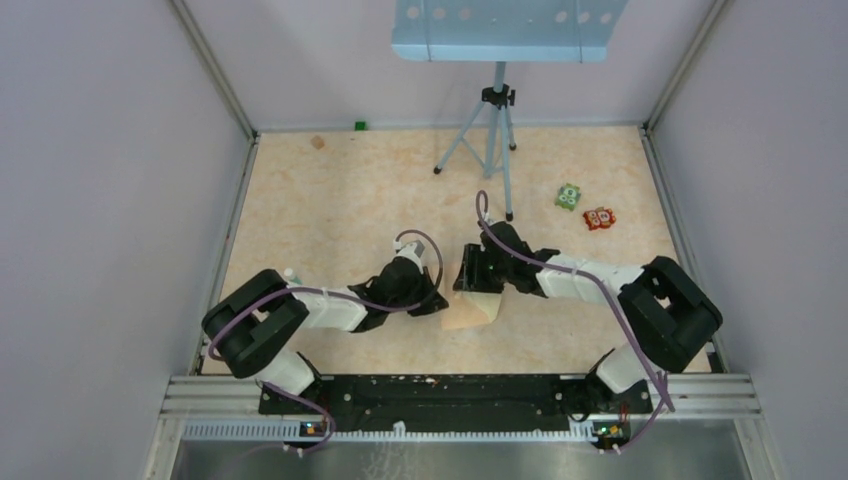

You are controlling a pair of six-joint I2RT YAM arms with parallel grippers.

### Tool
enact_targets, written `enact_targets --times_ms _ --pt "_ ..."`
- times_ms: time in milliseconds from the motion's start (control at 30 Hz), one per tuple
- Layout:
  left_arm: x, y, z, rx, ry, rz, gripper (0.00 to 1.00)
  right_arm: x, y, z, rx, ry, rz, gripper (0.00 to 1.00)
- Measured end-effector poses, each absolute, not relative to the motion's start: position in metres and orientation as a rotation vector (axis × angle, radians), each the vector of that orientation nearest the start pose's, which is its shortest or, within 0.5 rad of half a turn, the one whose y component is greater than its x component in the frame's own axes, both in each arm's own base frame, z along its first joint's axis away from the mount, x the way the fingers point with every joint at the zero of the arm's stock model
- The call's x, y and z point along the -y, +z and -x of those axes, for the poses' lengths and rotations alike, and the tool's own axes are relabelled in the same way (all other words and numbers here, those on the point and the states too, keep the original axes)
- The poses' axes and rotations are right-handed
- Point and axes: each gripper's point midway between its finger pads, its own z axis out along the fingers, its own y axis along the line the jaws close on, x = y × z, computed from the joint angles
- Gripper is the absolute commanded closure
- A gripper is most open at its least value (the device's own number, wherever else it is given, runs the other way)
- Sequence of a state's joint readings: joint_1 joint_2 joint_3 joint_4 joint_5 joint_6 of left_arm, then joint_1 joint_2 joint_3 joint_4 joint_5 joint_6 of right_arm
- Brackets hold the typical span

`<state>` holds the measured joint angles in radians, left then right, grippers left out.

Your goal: Place the letter into the envelope and seal it

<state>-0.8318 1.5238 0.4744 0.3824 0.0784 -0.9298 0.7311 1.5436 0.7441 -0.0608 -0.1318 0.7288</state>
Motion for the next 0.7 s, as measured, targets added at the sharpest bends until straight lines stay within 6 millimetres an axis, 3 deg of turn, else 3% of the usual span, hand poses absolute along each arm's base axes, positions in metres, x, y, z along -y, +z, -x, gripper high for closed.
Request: enact_targets --times_ms 100,333,533,700 --pt "0.305 0.023 -0.213 -2.449 -0.984 0.069 1.00 -0.277 0.055 -0.239 -2.561 0.758 0.062 0.48" --pt "0.321 0.024 -0.224 -2.446 -1.015 0.055 0.98 -0.269 0.118 -0.251 -2.413 0.775 0.058 0.47" --pt "0.322 0.030 -0.230 -2.465 -0.965 0.024 0.76 -0.250 0.151 -0.249 -2.341 0.759 0.051 0.40" --pt "0.299 0.070 -0.240 -2.403 -0.871 0.062 0.53 -0.235 0.167 -0.244 -2.301 0.739 0.063 0.28"
